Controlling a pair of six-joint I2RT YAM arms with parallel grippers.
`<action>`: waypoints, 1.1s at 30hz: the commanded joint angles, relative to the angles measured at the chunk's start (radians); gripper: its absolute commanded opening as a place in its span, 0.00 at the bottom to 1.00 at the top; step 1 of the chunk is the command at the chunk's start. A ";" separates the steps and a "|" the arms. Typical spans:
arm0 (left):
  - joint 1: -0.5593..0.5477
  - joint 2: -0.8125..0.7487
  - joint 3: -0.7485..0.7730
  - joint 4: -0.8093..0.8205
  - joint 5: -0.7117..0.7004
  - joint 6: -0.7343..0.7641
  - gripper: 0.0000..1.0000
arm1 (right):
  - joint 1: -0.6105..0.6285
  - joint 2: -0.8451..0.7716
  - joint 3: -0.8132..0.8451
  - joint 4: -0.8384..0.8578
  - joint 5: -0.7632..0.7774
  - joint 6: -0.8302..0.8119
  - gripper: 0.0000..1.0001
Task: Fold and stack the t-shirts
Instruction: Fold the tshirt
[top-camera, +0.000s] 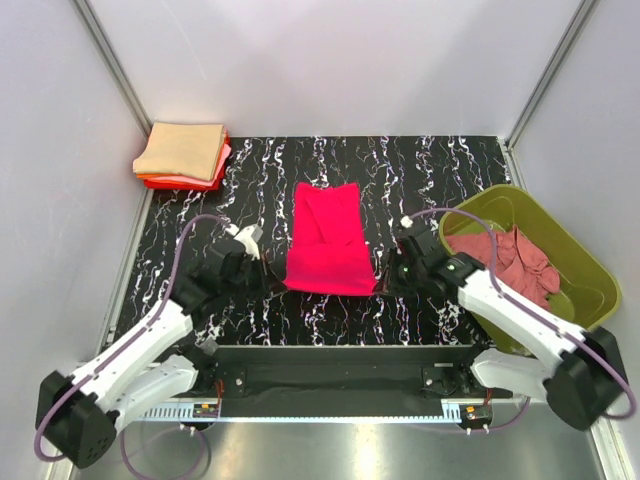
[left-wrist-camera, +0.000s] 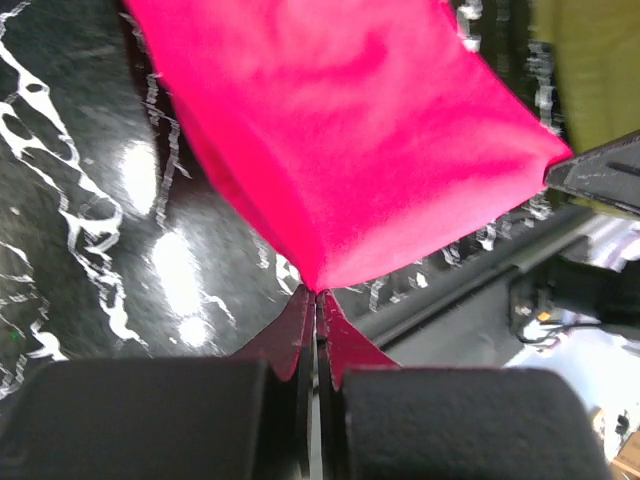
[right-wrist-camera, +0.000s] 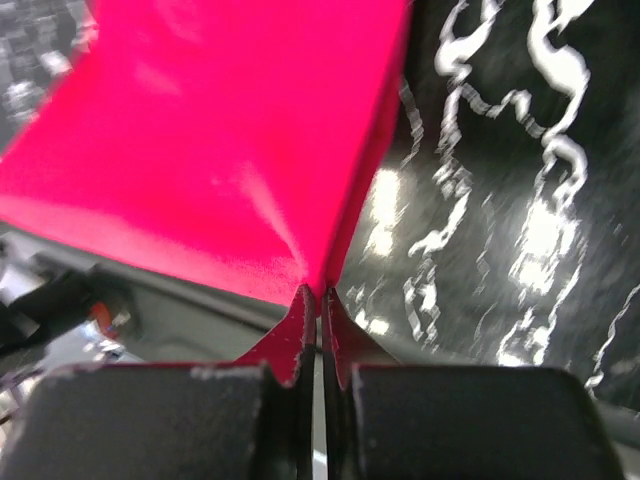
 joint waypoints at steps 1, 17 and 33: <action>-0.036 -0.086 0.027 -0.076 -0.040 -0.055 0.00 | 0.025 -0.119 -0.015 -0.091 -0.024 0.062 0.00; 0.026 0.246 0.403 -0.050 -0.114 0.056 0.00 | -0.024 0.121 0.335 -0.120 0.177 -0.151 0.00; 0.307 1.091 1.073 0.117 0.162 0.163 0.00 | -0.269 0.882 1.000 -0.112 -0.031 -0.483 0.02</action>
